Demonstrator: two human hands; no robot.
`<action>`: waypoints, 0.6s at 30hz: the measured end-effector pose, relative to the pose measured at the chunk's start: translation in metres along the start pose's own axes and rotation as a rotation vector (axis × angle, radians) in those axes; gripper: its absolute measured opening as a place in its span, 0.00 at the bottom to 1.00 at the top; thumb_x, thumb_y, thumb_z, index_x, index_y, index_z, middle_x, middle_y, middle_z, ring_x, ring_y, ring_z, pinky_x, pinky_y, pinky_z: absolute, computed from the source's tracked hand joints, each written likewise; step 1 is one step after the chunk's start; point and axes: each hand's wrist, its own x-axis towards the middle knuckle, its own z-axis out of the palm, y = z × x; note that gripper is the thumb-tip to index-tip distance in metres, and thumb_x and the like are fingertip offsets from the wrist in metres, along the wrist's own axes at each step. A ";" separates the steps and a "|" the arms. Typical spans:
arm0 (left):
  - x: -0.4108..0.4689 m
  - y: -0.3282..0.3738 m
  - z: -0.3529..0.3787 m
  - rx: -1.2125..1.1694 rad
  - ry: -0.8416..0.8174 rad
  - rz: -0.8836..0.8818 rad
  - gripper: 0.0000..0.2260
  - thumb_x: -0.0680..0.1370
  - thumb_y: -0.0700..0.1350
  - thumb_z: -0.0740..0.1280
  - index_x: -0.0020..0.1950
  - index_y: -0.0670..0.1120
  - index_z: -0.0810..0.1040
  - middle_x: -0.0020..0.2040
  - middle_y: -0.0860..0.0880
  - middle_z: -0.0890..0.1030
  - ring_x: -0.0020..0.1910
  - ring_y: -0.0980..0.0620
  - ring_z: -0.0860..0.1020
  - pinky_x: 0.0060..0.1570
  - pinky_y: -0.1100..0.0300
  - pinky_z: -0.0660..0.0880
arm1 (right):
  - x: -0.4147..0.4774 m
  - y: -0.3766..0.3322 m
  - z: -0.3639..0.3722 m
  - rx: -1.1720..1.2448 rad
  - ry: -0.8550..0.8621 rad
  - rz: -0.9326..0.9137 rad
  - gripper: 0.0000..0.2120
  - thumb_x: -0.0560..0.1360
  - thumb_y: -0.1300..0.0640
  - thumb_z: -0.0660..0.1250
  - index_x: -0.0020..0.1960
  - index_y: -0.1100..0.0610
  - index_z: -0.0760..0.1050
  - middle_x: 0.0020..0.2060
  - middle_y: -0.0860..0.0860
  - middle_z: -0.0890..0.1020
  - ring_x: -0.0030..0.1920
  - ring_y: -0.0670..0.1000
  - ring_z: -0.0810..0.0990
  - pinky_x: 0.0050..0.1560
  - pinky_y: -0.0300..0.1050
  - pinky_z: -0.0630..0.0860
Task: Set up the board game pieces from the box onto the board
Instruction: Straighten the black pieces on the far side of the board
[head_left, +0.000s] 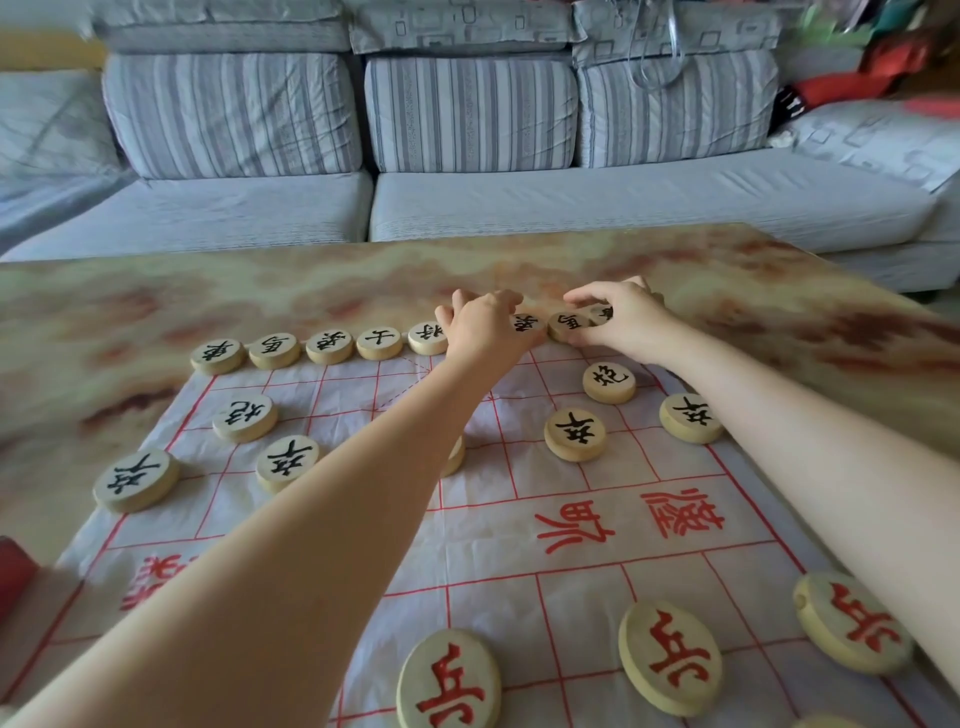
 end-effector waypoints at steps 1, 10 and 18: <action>0.000 0.000 0.000 -0.001 -0.001 -0.006 0.25 0.72 0.59 0.67 0.65 0.51 0.72 0.58 0.52 0.79 0.63 0.47 0.63 0.54 0.54 0.56 | 0.000 -0.001 -0.001 -0.005 -0.005 -0.035 0.24 0.67 0.45 0.73 0.62 0.44 0.74 0.54 0.45 0.75 0.64 0.52 0.64 0.58 0.42 0.58; -0.002 0.000 0.001 -0.039 0.049 -0.026 0.25 0.70 0.58 0.70 0.64 0.50 0.74 0.57 0.53 0.80 0.62 0.48 0.64 0.52 0.56 0.54 | 0.004 -0.001 0.005 -0.016 0.049 -0.095 0.21 0.69 0.52 0.73 0.60 0.50 0.76 0.53 0.45 0.81 0.63 0.49 0.66 0.57 0.43 0.57; -0.003 -0.001 0.001 -0.037 0.058 -0.038 0.25 0.69 0.58 0.69 0.63 0.49 0.75 0.57 0.53 0.80 0.62 0.48 0.64 0.56 0.54 0.56 | 0.004 0.002 0.007 -0.024 0.047 -0.090 0.20 0.69 0.52 0.72 0.60 0.48 0.75 0.53 0.44 0.81 0.63 0.48 0.64 0.57 0.43 0.57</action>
